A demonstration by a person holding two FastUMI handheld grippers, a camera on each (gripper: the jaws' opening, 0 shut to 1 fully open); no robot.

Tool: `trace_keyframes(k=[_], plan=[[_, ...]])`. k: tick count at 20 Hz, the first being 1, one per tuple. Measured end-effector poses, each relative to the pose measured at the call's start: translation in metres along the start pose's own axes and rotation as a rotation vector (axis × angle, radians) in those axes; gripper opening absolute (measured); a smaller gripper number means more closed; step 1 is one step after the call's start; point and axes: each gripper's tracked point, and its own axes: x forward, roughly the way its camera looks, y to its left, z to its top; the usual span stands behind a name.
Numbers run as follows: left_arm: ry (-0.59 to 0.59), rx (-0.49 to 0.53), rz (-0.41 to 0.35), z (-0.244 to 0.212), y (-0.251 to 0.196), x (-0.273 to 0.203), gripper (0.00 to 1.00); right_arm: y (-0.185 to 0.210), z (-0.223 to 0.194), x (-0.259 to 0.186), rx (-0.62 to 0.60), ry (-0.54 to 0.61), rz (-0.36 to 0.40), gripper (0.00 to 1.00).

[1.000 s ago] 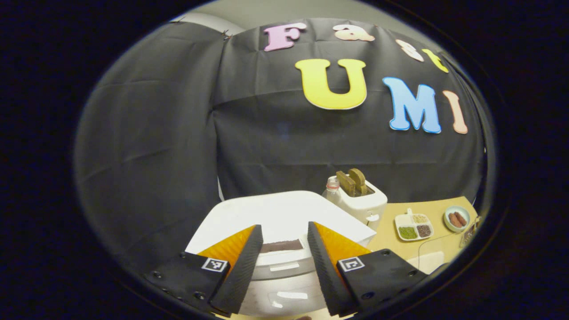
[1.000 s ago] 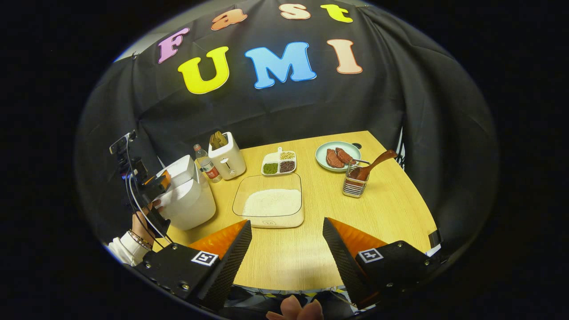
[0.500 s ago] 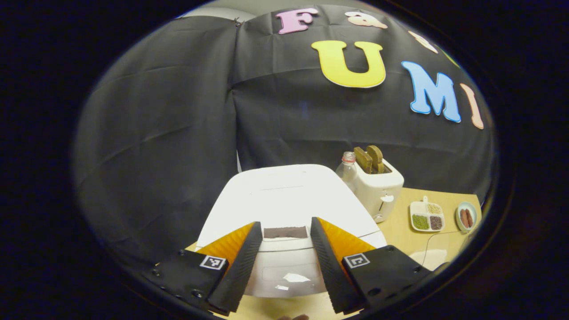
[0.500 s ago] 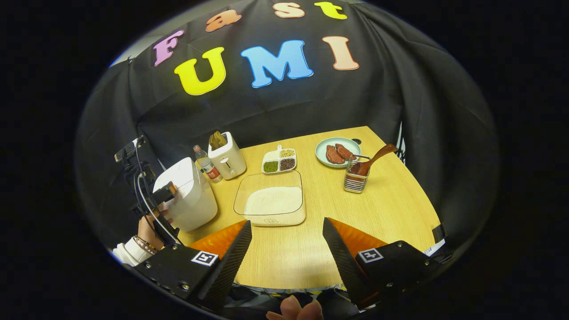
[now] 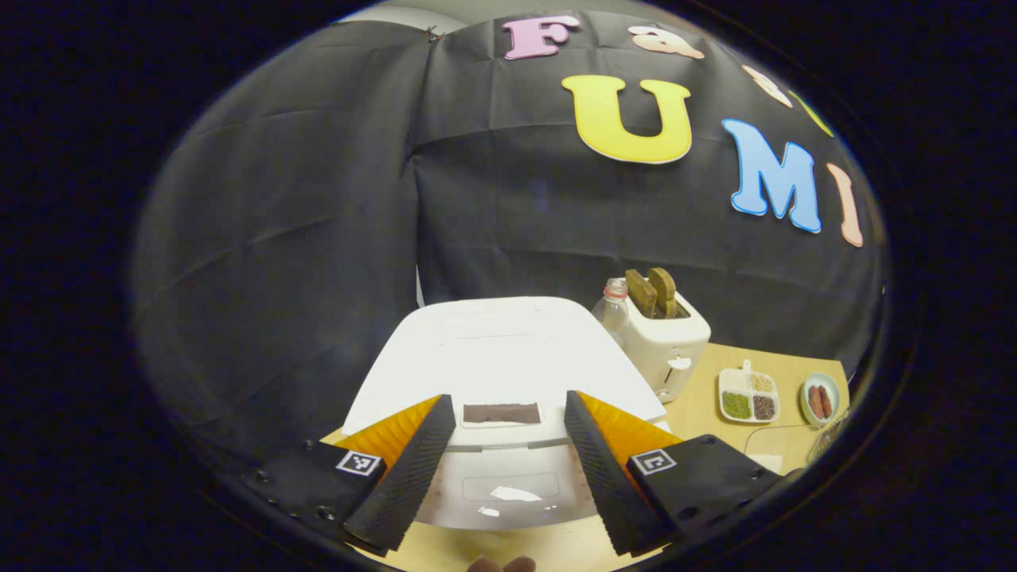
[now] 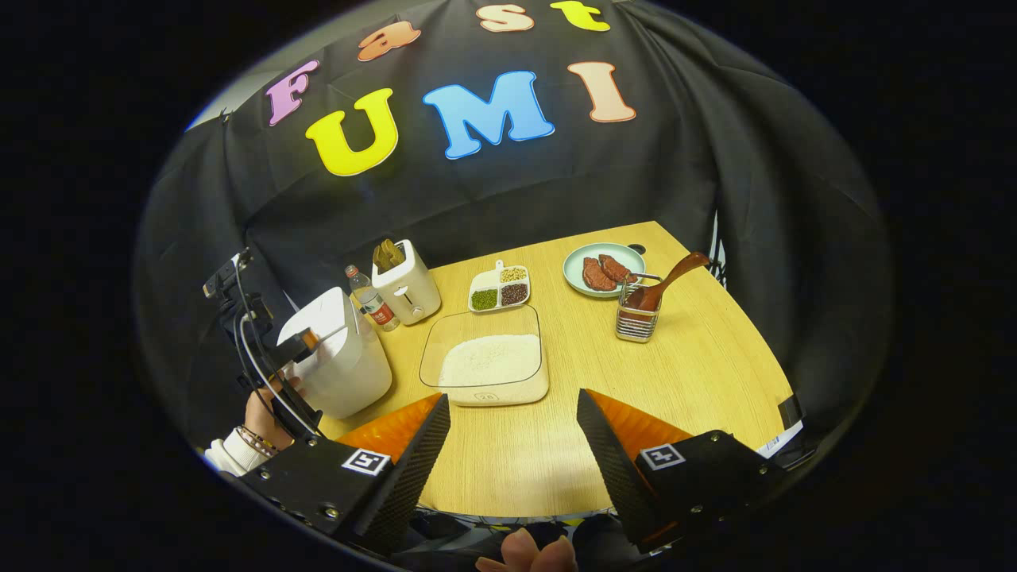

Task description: Close the left gripper, press the button to open the rice cooker; take a wooden spoon from the chopstick holder with the right hand, scoop a spoonful of rice and pour it into the rice cooker, then put the wooden spoon back into the chopstick holder.

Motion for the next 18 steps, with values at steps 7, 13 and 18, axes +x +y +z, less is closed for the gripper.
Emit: trace_keyframes(k=[7, 13, 18], plan=[[0.09, 0.004, 0.016, -0.023, -0.001, 0.004, 0.98, -0.001, 0.001, -0.003, 0.002, -0.006, 0.003, 0.99], [0.081, -0.032, 0.012, -0.019, -0.001, 0.007, 0.99, -0.001, 0.0, -0.005, 0.017, -0.007, 0.009, 0.98], [0.074, -0.066, -0.026, -0.012, -0.004, 0.0, 0.97, -0.003, 0.002, -0.006, 0.021, -0.017, 0.014, 0.99]])
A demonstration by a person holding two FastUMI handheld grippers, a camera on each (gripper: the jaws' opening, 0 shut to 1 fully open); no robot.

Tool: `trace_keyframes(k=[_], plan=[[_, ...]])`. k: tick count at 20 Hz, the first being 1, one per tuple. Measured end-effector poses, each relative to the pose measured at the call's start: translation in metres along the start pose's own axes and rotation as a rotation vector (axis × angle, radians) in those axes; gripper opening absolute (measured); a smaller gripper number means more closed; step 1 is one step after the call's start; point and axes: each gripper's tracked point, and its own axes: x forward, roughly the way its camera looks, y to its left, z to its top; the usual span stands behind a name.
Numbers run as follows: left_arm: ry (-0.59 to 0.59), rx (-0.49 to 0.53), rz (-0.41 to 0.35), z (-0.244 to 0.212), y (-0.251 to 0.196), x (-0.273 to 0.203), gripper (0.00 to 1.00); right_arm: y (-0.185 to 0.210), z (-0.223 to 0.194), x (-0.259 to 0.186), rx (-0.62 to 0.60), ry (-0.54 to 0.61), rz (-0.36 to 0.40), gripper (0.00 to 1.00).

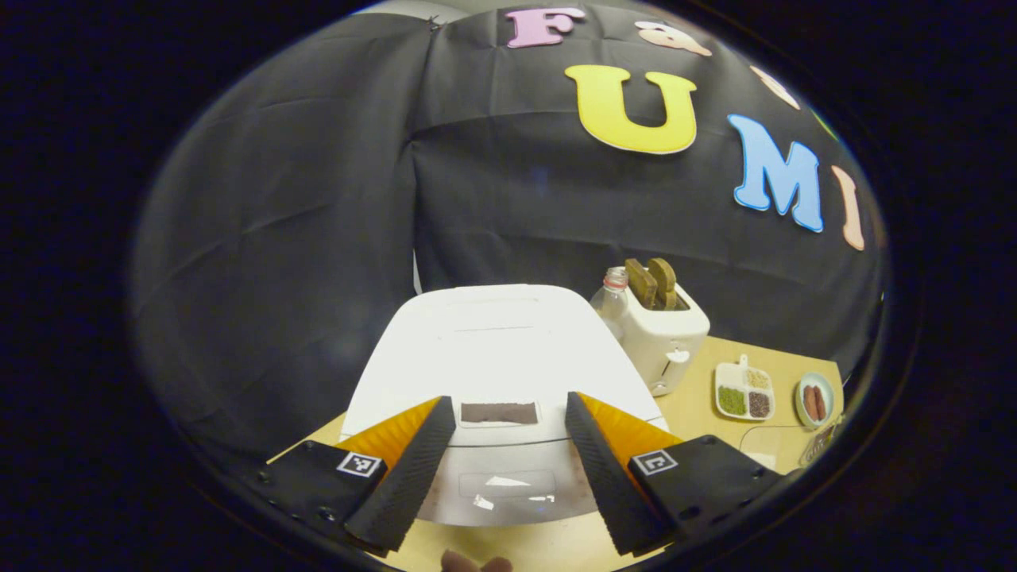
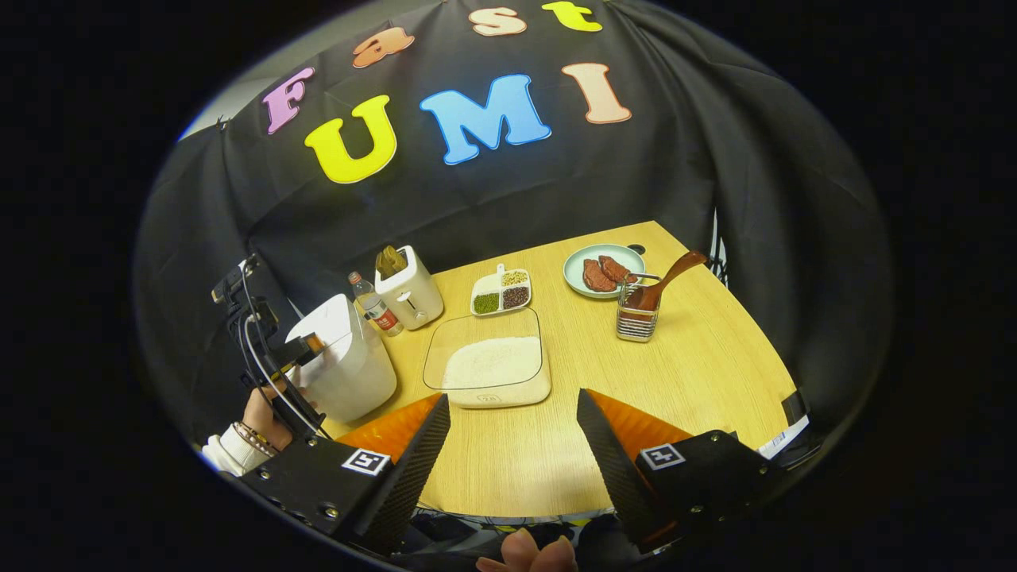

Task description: Close the left gripper, press the button to open the rice cooker; take a wooden spoon from the chopstick holder with the right hand, scoop a spoonful of rice and pour it into the rice cooker, then put the wooden spoon back into the chopstick holder.

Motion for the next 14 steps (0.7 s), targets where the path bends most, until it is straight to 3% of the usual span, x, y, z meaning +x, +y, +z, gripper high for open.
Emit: trace_keyframes(k=[4, 7, 10, 14], plan=[[-0.008, -0.027, -0.009, 0.002, 0.003, -0.008, 0.98, -0.004, 0.003, -0.002, -0.013, -0.005, -0.005, 0.99], [-0.094, 0.0, -0.041, 0.029, -0.003, -0.036, 0.96, -0.007, 0.018, -0.005, -0.059, -0.036, -0.019, 0.98], [-0.199, 0.016, -0.136, 0.065, -0.028, -0.1, 0.98, -0.013, 0.053, -0.014, -0.13, -0.116, -0.04, 0.98], [-0.365, 0.065, -0.315, 0.121, -0.079, -0.223, 0.96, -0.011, 0.116, -0.033, -0.209, -0.264, -0.025, 0.99]])
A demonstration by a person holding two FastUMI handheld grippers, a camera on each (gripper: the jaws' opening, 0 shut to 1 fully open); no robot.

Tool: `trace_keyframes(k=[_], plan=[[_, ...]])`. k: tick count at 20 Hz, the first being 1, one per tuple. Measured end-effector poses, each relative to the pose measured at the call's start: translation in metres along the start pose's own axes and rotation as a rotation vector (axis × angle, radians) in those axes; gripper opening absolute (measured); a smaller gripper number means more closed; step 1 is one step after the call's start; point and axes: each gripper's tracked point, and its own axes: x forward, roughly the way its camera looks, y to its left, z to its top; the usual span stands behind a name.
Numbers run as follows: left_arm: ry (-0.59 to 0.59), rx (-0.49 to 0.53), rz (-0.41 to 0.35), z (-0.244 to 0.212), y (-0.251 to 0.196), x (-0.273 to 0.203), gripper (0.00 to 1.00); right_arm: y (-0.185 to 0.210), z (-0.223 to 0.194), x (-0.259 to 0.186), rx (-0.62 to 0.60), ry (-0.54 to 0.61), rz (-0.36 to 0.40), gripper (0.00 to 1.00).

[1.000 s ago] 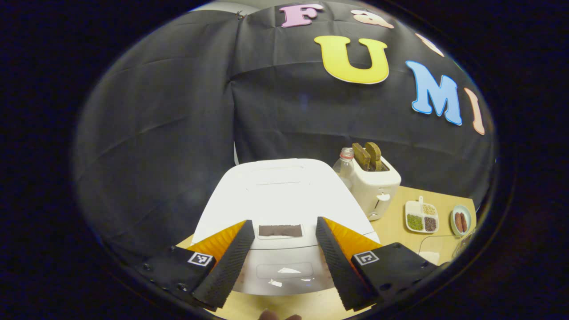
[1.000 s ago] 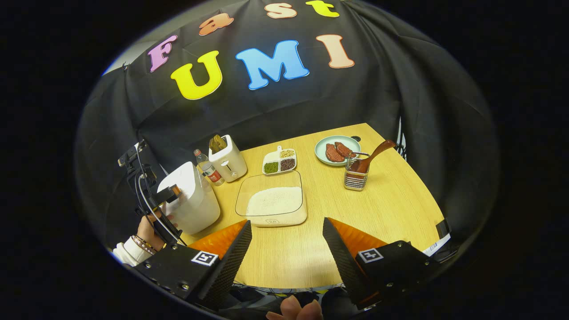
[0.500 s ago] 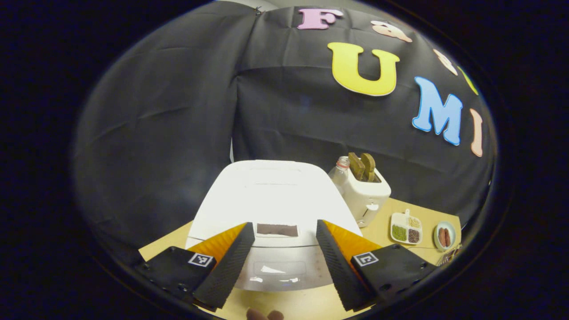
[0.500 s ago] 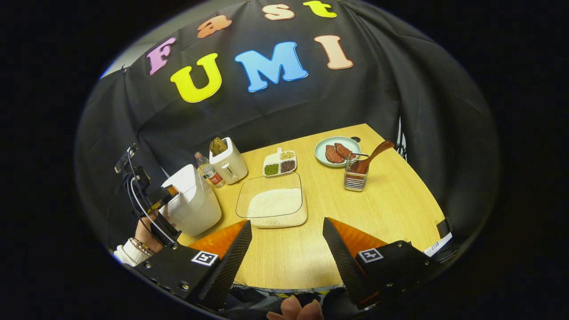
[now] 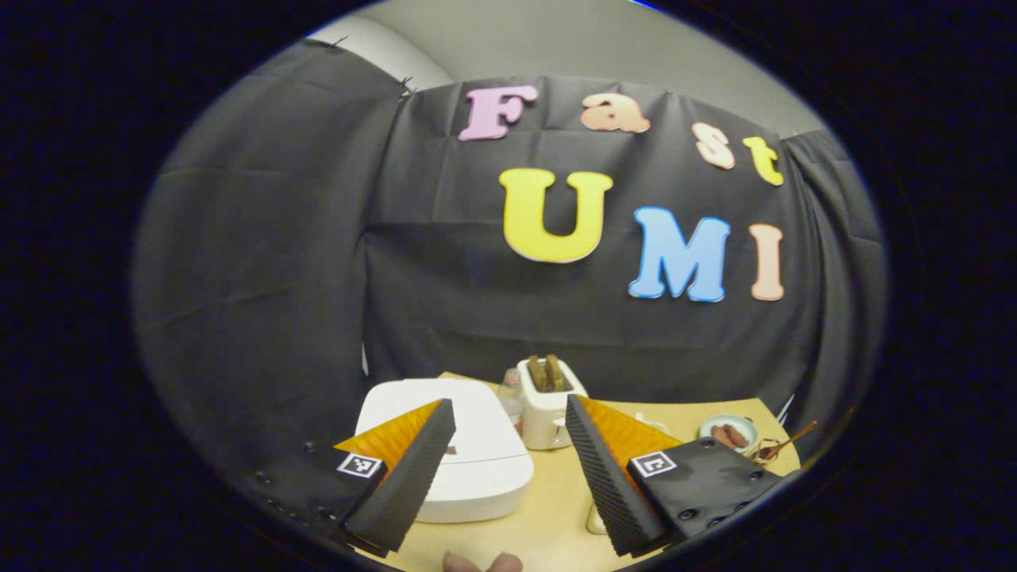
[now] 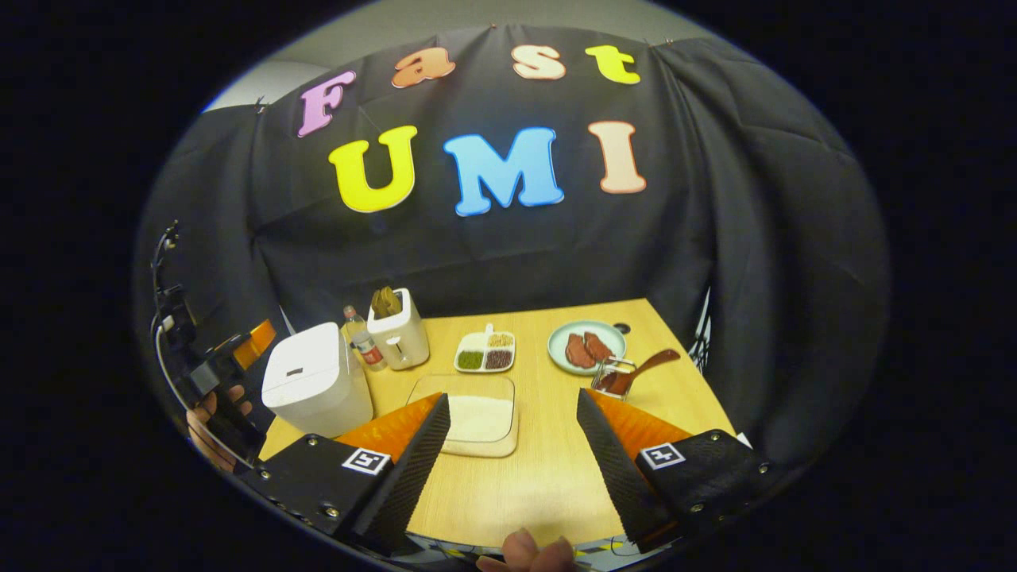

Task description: Close the left gripper, press the button to open the rice cooker; take a wooden spoon from the chopstick holder with the right hand, scoop a spoonful of rice and pour it into the rice cooker, then put the wooden spoon back into the chopstick holder.

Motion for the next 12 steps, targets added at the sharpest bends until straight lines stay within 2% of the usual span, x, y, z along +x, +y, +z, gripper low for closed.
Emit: trace_keyframes(k=[2, 3, 5, 7, 9, 10, 11, 12], plan=[[-0.081, -0.012, -0.073, 0.045, -0.039, -0.038, 0.98, -0.007, 0.04, -0.011, -0.031, -0.105, 0.004, 0.98], [-0.117, -0.009, -0.093, 0.067, -0.052, -0.059, 0.94, -0.012, 0.06, -0.021, -0.046, -0.156, 0.006, 0.98], [-0.192, -0.007, -0.112, 0.105, -0.072, -0.094, 0.97, -0.023, 0.095, -0.039, -0.078, -0.256, 0.009, 0.98], [-0.24, -0.016, -0.108, 0.137, -0.092, -0.123, 0.95, -0.035, 0.116, -0.061, -0.118, -0.325, 0.004, 0.98], [-0.251, -0.024, -0.105, 0.148, -0.107, -0.145, 0.94, -0.047, 0.121, -0.076, -0.148, -0.359, 0.006, 0.98], [-0.254, -0.014, -0.082, 0.15, -0.11, -0.155, 0.94, -0.049, 0.118, -0.079, -0.142, -0.363, 0.014, 0.93], [-0.264, 0.0, -0.06, 0.151, -0.111, -0.163, 0.94, -0.05, 0.113, -0.082, -0.123, -0.357, 0.032, 0.98], [-0.277, 0.023, -0.046, 0.155, -0.117, -0.172, 0.94, -0.049, 0.109, -0.084, -0.1, -0.357, 0.055, 0.98]])
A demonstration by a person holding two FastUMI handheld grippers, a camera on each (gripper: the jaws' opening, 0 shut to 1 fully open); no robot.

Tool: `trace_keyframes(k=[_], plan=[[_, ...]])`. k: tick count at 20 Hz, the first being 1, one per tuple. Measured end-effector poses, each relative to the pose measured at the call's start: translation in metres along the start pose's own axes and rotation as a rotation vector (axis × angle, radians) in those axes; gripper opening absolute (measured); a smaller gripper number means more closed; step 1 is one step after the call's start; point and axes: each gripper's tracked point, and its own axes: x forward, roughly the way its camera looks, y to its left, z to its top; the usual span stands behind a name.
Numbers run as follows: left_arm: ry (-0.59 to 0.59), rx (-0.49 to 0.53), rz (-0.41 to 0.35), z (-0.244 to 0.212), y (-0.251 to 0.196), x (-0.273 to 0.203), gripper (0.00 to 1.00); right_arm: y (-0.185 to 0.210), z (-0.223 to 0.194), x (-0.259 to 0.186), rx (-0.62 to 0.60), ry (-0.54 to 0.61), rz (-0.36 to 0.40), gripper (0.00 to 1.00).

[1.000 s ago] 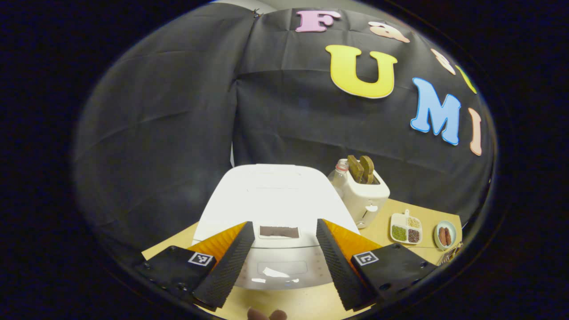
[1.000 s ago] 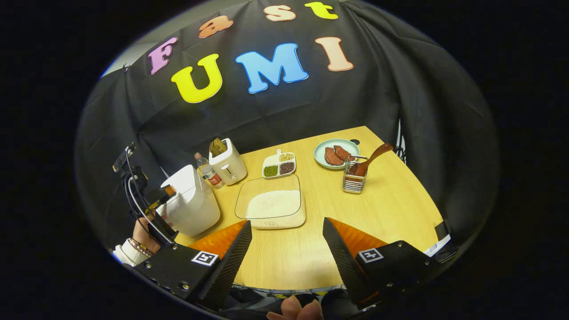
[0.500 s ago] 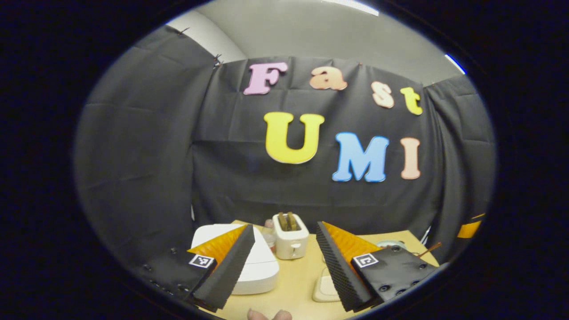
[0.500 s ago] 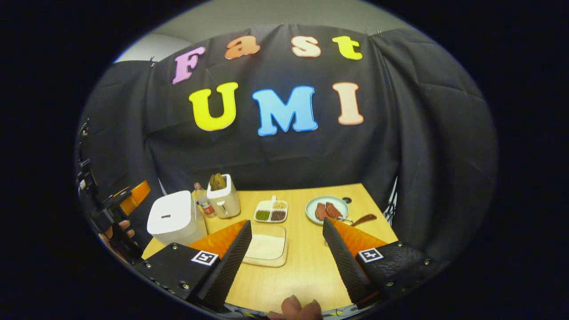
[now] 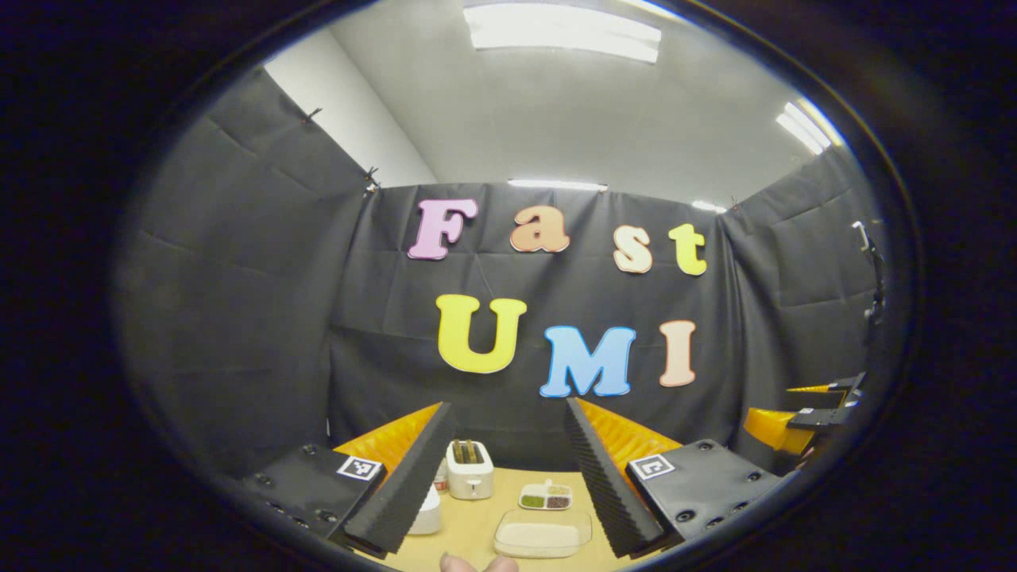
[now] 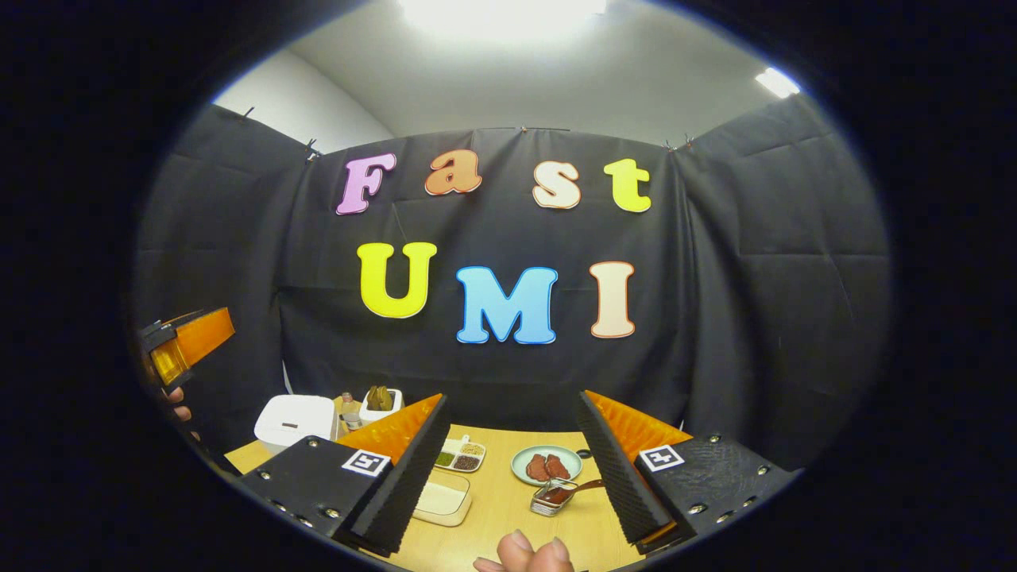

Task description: Close the left gripper, press the button to open the rice cooker; take a wooden spoon from the chopstick holder with the right hand, scoop a spoonful of rice and pour it into the rice cooker, then put the wooden spoon back into the chopstick holder.

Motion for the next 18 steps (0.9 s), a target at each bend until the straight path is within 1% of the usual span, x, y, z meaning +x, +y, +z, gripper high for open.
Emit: trace_keyframes(k=[1, 2, 3, 5, 6, 7, 8, 9, 11, 12, 14, 15, 16, 18], plan=[[-0.006, 0.025, 0.002, 0.002, -0.005, -0.009, 0.94, -0.001, 0.001, -0.004, 0.02, -0.014, 0.011, 0.98], [-0.009, 0.047, -0.003, 0.004, -0.012, -0.018, 0.94, -0.006, 0.006, -0.005, 0.03, -0.029, 0.01, 0.94], [-0.009, 0.062, -0.016, 0.007, -0.019, -0.026, 0.94, -0.013, 0.009, -0.009, 0.031, -0.04, -0.003, 0.98], [-0.01, 0.069, -0.065, 0.009, -0.032, -0.037, 0.95, -0.018, 0.018, -0.021, 0.018, -0.064, -0.016, 0.98], [-0.017, 0.063, -0.085, 0.012, -0.036, -0.037, 0.95, -0.022, 0.029, -0.025, -0.001, -0.091, -0.031, 0.98], [-0.017, 0.049, -0.097, 0.016, -0.038, -0.035, 0.95, -0.03, 0.039, -0.029, -0.02, -0.122, -0.069, 0.93], [0.001, 0.025, -0.11, 0.014, -0.037, -0.034, 0.94, -0.038, 0.044, -0.035, -0.037, -0.133, -0.108, 0.98], [-0.001, -0.015, -0.124, 0.016, -0.039, -0.033, 0.95, -0.038, 0.051, -0.039, -0.049, -0.154, -0.122, 0.98], [-0.012, -0.077, -0.124, 0.025, -0.034, -0.03, 0.95, -0.03, 0.062, -0.034, -0.066, -0.167, -0.129, 0.98], [-0.018, -0.081, -0.124, 0.028, -0.029, -0.03, 0.95, -0.029, 0.065, -0.035, -0.064, -0.165, -0.137, 0.98], [-0.033, -0.056, -0.135, 0.035, -0.027, -0.031, 0.94, -0.02, 0.069, -0.038, -0.058, -0.156, -0.123, 0.98], [-0.035, -0.04, -0.148, 0.038, -0.027, -0.031, 0.97, -0.017, 0.072, -0.038, -0.059, -0.154, -0.121, 0.98], [-0.032, -0.029, -0.162, 0.038, -0.028, -0.029, 0.97, -0.016, 0.077, -0.038, -0.058, -0.153, -0.121, 0.98], [-0.029, -0.029, -0.183, 0.04, -0.03, -0.026, 0.97, -0.012, 0.088, -0.039, -0.057, -0.161, -0.115, 0.98]])
